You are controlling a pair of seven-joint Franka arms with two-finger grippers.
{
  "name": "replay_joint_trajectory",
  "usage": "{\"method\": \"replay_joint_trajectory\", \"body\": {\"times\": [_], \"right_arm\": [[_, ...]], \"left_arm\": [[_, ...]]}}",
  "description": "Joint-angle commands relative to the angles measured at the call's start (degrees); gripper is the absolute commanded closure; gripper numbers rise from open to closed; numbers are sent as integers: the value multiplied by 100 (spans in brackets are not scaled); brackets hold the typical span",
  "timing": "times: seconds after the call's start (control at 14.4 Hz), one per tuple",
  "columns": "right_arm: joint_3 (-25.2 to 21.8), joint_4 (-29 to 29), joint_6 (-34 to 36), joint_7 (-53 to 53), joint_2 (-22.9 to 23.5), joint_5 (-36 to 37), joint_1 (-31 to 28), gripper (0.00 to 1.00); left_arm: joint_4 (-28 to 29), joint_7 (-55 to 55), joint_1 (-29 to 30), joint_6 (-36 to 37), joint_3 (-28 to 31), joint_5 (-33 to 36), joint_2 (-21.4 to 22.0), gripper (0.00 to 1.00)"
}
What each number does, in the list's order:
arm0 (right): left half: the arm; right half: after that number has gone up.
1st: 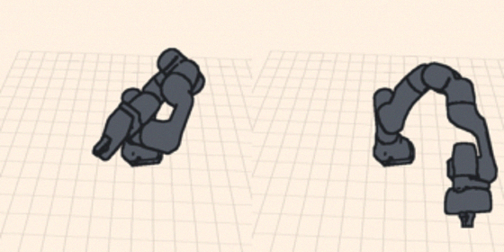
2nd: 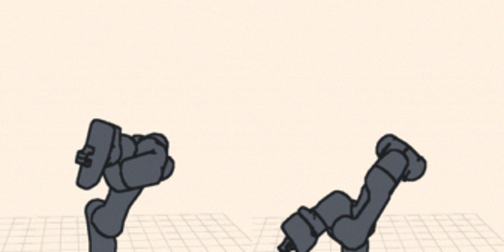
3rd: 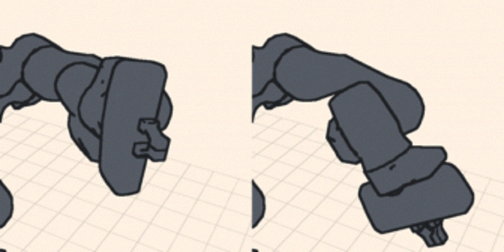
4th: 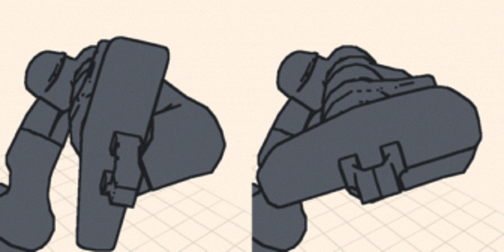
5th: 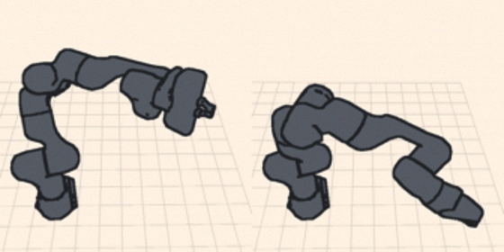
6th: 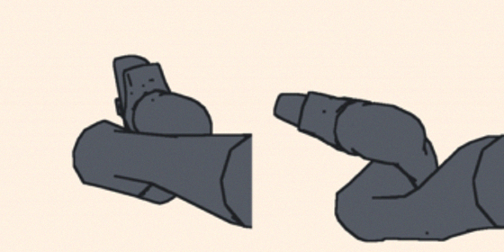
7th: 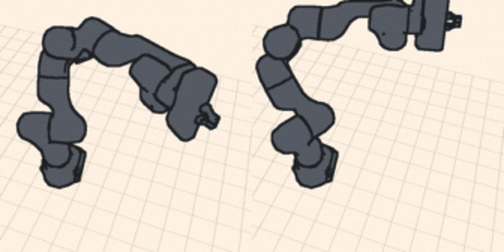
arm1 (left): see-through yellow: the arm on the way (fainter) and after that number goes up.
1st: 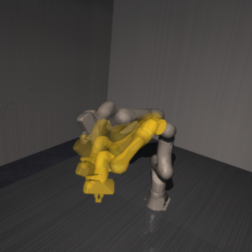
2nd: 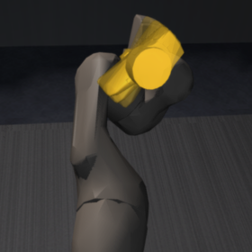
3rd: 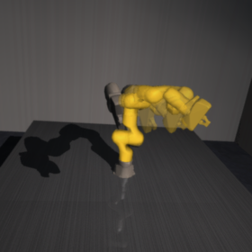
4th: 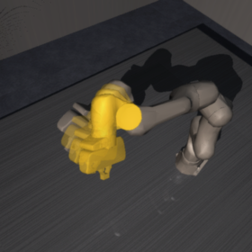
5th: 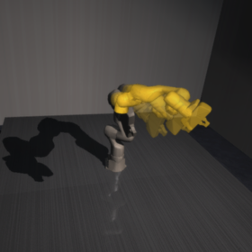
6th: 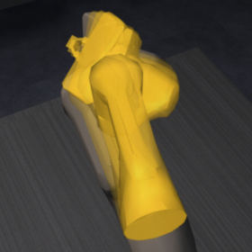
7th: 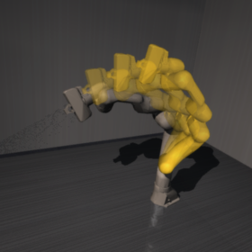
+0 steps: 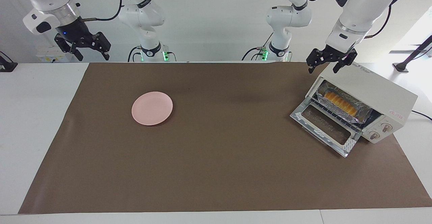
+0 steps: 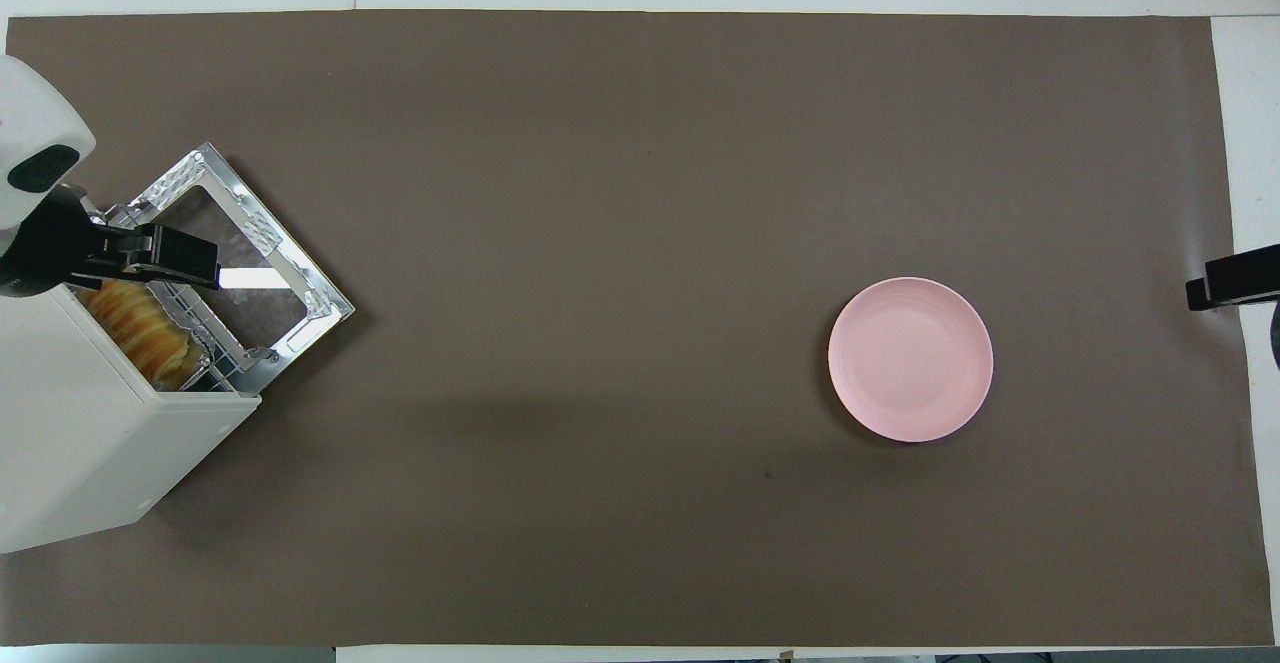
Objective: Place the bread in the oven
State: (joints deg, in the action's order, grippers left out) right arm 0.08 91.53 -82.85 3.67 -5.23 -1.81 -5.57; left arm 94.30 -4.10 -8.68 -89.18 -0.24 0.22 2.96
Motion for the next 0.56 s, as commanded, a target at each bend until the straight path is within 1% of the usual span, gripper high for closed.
{"method": "replay_joint_trajectory", "body": {"times": [0.0,0.49], "right_arm": [[-17,67,67,152,-84,5,3,0],[-17,66,67,152,-84,5,3,0]], "left_arm": [[80,-56,25,-90,-55,4,29,0],[62,32,130,-90,-37,-14,29,0]]}}
